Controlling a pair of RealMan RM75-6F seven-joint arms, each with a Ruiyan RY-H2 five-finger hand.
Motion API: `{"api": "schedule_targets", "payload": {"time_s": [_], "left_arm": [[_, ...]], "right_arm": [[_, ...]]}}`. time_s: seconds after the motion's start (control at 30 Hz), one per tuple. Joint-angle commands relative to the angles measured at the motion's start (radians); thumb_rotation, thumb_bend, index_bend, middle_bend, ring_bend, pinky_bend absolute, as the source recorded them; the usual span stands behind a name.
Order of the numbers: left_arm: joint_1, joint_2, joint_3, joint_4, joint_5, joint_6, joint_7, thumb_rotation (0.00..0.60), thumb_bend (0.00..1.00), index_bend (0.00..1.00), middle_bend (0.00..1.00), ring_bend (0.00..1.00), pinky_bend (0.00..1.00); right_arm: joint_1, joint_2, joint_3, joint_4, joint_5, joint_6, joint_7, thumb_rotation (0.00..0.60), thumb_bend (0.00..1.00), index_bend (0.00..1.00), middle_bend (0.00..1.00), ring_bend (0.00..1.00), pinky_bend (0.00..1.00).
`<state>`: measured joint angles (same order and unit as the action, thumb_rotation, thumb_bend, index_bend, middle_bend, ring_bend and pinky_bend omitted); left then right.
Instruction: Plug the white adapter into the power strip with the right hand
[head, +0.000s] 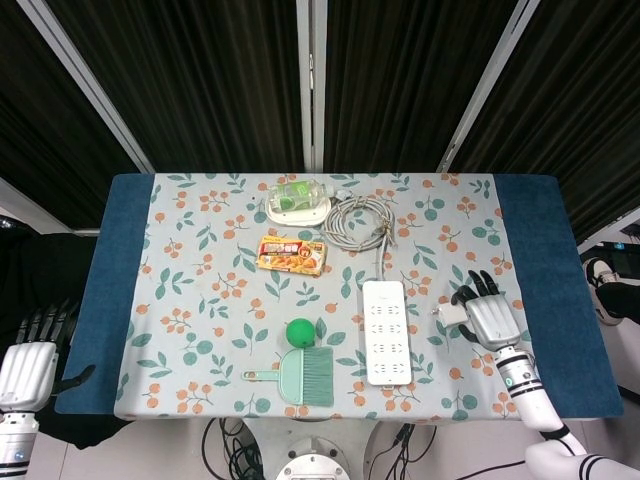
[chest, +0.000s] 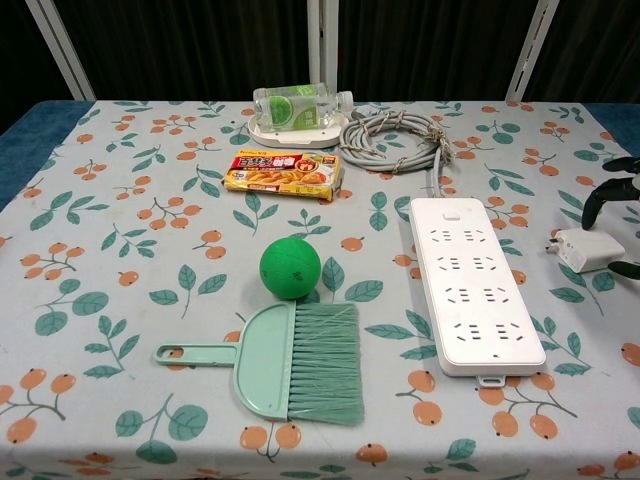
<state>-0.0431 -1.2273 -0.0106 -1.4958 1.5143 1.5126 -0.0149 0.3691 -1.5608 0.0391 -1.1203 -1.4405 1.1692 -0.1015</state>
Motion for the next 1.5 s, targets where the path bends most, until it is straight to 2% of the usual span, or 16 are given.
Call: {"api": "schedule_targets", "payload": {"time_s": [0.03,0.63,0.7,0.9,1.5], "left_arm": [[0.0,0.0,0.001,0.0,0.0,-0.001,-0.001,0.6,0.13,0.0,0.0,0.0,0.0],[0.0,0.004,0.003,-0.004,0.003,-0.006,-0.009,0.6,0.13,0.0,0.0,0.0,0.0],[0.0,0.004,0.002,-0.005,0.005,-0.005,-0.01,0.6,0.13,0.0,0.0,0.0,0.0],[0.0,0.006,0.002,-0.006,0.005,-0.004,-0.01,0.6,0.13,0.0,0.0,0.0,0.0],[-0.004,0.001,0.002,0.001,0.005,-0.012,-0.013,0.6,0.13,0.0,0.0,0.0,0.0]], "right_arm": [[-0.001,-0.001,-0.004,0.004,-0.001,-0.005,-0.004,0.6,0.15,0.39,0.3,0.04,0.0],[0.011,-0.03,0.004,0.046,-0.003,-0.02,-0.004,0.6,0.15,0.39,0.32,0.06,0.0],[0.015,-0.033,0.009,0.047,-0.002,-0.022,0.001,0.6,0.17,0.39,0.32,0.07,0.0],[0.027,-0.032,0.032,0.033,0.017,-0.037,0.027,0.6,0.32,0.42,0.36,0.12,0.0],[0.028,0.018,0.087,-0.063,0.135,-0.094,0.026,0.6,0.33,0.5,0.41,0.19,0.0]]}}
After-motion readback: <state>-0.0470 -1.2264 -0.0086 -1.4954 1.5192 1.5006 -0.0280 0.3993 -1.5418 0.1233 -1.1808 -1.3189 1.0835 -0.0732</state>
